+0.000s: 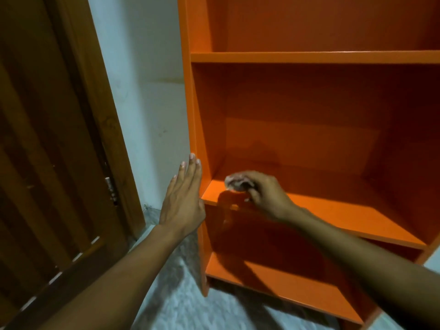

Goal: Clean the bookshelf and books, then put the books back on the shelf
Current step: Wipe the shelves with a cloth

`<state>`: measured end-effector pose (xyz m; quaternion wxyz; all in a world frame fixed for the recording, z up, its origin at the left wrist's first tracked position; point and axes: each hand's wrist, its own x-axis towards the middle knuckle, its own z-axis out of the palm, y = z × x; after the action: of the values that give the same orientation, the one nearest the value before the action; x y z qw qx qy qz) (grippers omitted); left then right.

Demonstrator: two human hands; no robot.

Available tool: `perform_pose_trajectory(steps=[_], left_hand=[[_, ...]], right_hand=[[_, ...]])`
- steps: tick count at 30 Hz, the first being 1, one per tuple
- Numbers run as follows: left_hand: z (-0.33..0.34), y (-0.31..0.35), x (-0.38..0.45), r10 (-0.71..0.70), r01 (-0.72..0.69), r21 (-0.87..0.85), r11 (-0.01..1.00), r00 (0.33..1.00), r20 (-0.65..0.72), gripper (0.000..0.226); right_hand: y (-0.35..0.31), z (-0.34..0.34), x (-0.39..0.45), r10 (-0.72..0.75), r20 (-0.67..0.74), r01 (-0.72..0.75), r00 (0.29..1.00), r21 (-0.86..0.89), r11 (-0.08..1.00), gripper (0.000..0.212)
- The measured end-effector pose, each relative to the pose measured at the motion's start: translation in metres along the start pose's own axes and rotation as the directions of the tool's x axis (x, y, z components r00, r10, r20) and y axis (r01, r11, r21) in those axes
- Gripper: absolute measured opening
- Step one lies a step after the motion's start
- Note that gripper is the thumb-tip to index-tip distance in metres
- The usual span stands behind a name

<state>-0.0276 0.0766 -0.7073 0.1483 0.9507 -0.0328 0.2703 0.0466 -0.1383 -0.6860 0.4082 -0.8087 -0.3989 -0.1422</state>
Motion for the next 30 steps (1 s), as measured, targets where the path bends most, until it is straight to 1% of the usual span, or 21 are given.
perform_pose_trajectory(steps=[2, 4, 6, 8, 9, 11, 12, 16, 17, 20, 21, 24, 25, 27, 28, 29, 30], left_hand=[[0.0, 0.0, 0.0, -0.001, 0.001, 0.007, 1.0, 1.0, -0.003, 0.088], [0.001, 0.0, 0.0, -0.001, 0.001, 0.006, 1.0, 1.0, -0.006, 0.087], [0.001, -0.001, 0.001, -0.002, 0.001, -0.006, 1.0, 1.0, -0.006, 0.087], [0.001, -0.003, 0.002, -0.002, 0.002, -0.019, 1.0, 1.0, -0.005, 0.086], [0.0, -0.004, 0.002, 0.0, 0.0, -0.023, 1.0, 1.0, -0.001, 0.084], [-0.002, -0.007, 0.003, 0.017, -0.017, -0.028, 0.999, 1.0, 0.002, 0.081], [-0.003, -0.008, 0.003, 0.021, -0.021, -0.026, 0.999, 1.0, 0.003, 0.08], [-0.003, -0.011, 0.002, 0.019, -0.019, 0.0, 1.0, 1.0, -0.01, 0.08], [-0.002, -0.011, 0.002, 0.019, -0.019, -0.001, 1.0, 1.0, -0.013, 0.081], [-0.003, -0.009, 0.001, 0.016, -0.016, -0.012, 1.0, 1.0, -0.014, 0.08], [-0.004, -0.009, 0.001, 0.016, -0.017, -0.013, 1.0, 1.0, -0.01, 0.079], [-0.007, -0.01, 0.002, 0.012, -0.012, -0.005, 1.0, 1.0, 0.002, 0.079], [-0.008, -0.011, 0.003, 0.011, -0.011, -0.003, 1.0, 1.0, 0.004, 0.079], [-0.009, -0.011, 0.003, 0.01, -0.01, 0.0, 1.0, 1.0, 0.006, 0.078], [-0.01, -0.011, 0.003, 0.01, -0.01, -0.001, 1.0, 1.0, 0.005, 0.078], [-0.01, -0.011, 0.004, 0.01, -0.01, 0.0, 1.0, 1.0, 0.004, 0.077], [-0.01, -0.011, 0.003, 0.011, -0.011, 0.0, 1.0, 1.0, 0.004, 0.075]], right_hand=[[0.023, -0.009, 0.031, 0.098, -0.044, -0.097, 0.994, 0.014, 0.995, 0.051], [0.062, -0.013, 0.06, 0.191, -0.07, -0.193, 0.979, -0.023, 0.981, 0.043], [0.105, -0.01, 0.084, 0.313, -0.088, -0.322, 0.946, -0.129, 0.938, 0.034], [0.134, 0.003, 0.1, 0.451, -0.032, -0.446, 0.892, -0.227, 0.866, 0.03], [0.144, 0.013, 0.105, 0.499, 0.008, -0.476, 0.867, -0.281, 0.833, 0.032], [0.149, 0.029, 0.113, 0.535, 0.045, -0.486, 0.843, -0.362, 0.795, 0.053], [0.15, 0.036, 0.118, 0.533, 0.059, -0.477, 0.844, -0.371, 0.797, 0.063], [0.202, 0.059, 0.154, 0.532, 0.176, -0.447, 0.828, -0.363, 0.817, 0.088], [0.188, 0.057, 0.153, 0.528, 0.21, -0.437, 0.823, -0.361, 0.824, 0.085], [0.132, 0.054, 0.141, 0.484, 0.283, -0.395, 0.828, -0.318, 0.862, 0.044], [0.123, 0.056, 0.14, 0.467, 0.286, -0.388, 0.837, -0.292, 0.874, 0.041], [0.098, 0.059, 0.13, 0.453, 0.32, -0.387, 0.832, -0.251, 0.887, 0.044], [0.091, 0.059, 0.125, 0.465, 0.333, -0.407, 0.82, -0.232, 0.884, 0.044], [0.077, 0.057, 0.112, 0.516, 0.371, -0.453, 0.772, -0.247, 0.857, 0.05], [0.071, 0.056, 0.105, 0.523, 0.389, -0.441, 0.758, -0.283, 0.851, 0.052], [0.065, 0.056, 0.099, 0.494, 0.405, -0.391, 0.769, -0.313, 0.865, 0.05], [0.059, 0.055, 0.092, 0.458, 0.398, -0.341, 0.795, -0.331, 0.88, 0.049]])
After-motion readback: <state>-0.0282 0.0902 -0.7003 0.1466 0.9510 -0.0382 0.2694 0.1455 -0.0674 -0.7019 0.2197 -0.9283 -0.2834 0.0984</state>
